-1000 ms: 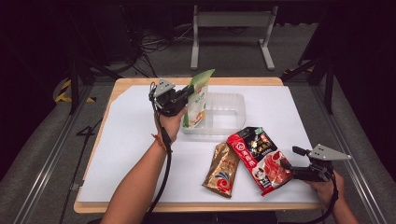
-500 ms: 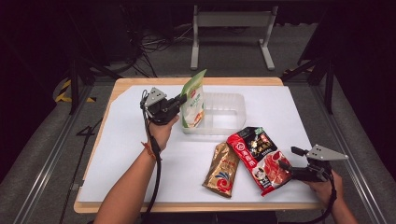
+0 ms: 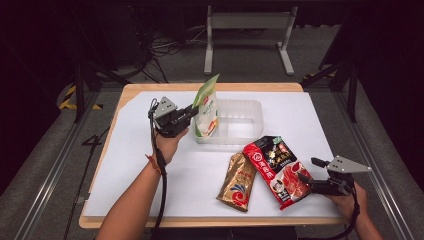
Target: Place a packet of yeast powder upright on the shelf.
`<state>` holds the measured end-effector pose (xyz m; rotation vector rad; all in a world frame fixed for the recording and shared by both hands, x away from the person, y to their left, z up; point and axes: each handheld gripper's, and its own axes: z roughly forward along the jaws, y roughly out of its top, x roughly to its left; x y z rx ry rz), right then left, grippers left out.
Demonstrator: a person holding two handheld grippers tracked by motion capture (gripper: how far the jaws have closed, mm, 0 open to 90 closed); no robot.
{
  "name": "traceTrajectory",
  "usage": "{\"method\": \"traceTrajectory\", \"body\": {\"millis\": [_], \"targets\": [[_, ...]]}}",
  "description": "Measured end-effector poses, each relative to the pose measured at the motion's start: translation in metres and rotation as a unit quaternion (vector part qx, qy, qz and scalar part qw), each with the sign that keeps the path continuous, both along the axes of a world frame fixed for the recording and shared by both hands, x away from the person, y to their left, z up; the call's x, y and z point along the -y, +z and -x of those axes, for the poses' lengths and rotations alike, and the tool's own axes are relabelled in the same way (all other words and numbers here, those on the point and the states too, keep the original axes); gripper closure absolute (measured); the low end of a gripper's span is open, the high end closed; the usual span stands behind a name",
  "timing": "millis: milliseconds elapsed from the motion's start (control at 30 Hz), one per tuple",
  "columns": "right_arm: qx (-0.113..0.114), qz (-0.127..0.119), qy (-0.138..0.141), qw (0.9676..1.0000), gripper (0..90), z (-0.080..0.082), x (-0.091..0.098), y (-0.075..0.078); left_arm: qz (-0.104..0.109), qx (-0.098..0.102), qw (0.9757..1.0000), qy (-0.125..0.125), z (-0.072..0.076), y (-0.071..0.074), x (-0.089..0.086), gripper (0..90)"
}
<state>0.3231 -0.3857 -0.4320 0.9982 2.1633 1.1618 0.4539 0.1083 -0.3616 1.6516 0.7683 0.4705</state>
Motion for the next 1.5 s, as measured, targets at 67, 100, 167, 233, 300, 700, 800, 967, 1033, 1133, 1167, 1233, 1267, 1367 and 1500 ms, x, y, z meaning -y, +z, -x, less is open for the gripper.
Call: {"method": "traceTrajectory", "body": {"millis": [67, 100, 167, 233, 300, 700, 800, 967, 1033, 1133, 1167, 1233, 1267, 1367, 1500], "targets": [[0.0, 0.0, 0.0, 1.0, 22.8, 0.0, 0.0, 0.0, -0.004, 0.003, 1.0, -0.005, 0.0, 0.0, -0.001, 81.2], [0.001, 0.001, 0.0, 1.0, 23.1, 0.0, 0.0, 0.0, -0.007, 0.006, 0.9999, -0.006, 0.002, 0.0, -0.002, 78.9], [0.001, -0.002, 0.001, 1.0, 23.3, 0.0, 0.0, 0.0, -0.015, 0.009, 0.9998, -0.009, 0.003, 0.001, -0.004, 75.9], [0.002, 0.0, 0.001, 1.0, 23.2, 0.001, -0.001, 0.001, -0.023, 0.013, 0.9995, -0.018, 0.006, 0.002, -0.007, 72.5], [0.004, 0.001, 0.001, 1.0, 23.1, 0.002, -0.001, 0.001, -0.026, 0.016, 0.9993, -0.024, 0.009, 0.003, -0.008, 69.1], [0.005, 0.0, -0.006, 1.0, 23.0, 0.007, 0.002, 0.001, -0.053, 0.044, 0.9962, -0.053, 0.034, 0.009, -0.019, 58.0], [0.004, 0.0, -0.008, 1.0, 23.0, 0.007, 0.002, 0.001, -0.063, 0.047, 0.9953, -0.057, 0.04, 0.009, -0.019, 56.0], [0.005, 0.001, -0.006, 1.0, 23.0, 0.007, 0.001, 0.001, -0.063, 0.05, 0.995, -0.06, 0.046, 0.006, -0.023, 54.5], [0.005, 0.0, -0.006, 1.0, 23.0, 0.007, 0.001, 0.001, -0.06, 0.049, 0.9951, -0.063, 0.048, 0.005, -0.024, 53.7], [0.005, -0.001, -0.007, 1.0, 23.0, 0.007, 0.002, 0.001, -0.069, 0.047, 0.9943, -0.066, 0.052, 0.002, -0.027, 51.6], [0.005, -0.002, -0.006, 1.0, 23.0, 0.007, 0.002, 0.001, -0.069, 0.047, 0.9943, -0.066, 0.052, 0.002, -0.027, 50.4], [0.005, -0.002, -0.007, 1.0, 22.9, 0.007, 0.002, 0.001, -0.07, 0.041, 0.9943, -0.069, 0.055, 0.0, -0.028, 49.3], [0.006, 0.0, -0.007, 1.0, 23.0, 0.007, 0.002, 0.001, -0.071, 0.039, 0.9942, -0.071, 0.057, -0.002, -0.028, 45.8], [0.005, -0.001, -0.007, 1.0, 23.0, 0.007, 0.002, 0.002, -0.083, 0.031, 0.9932, -0.076, 0.059, -0.005, -0.027, 40.4], [0.006, -0.001, -0.006, 1.0, 23.0, 0.008, 0.002, 0.002, -0.1, 0.016, 0.9913, -0.084, 0.062, -0.01, -0.025, 33.5]]}}
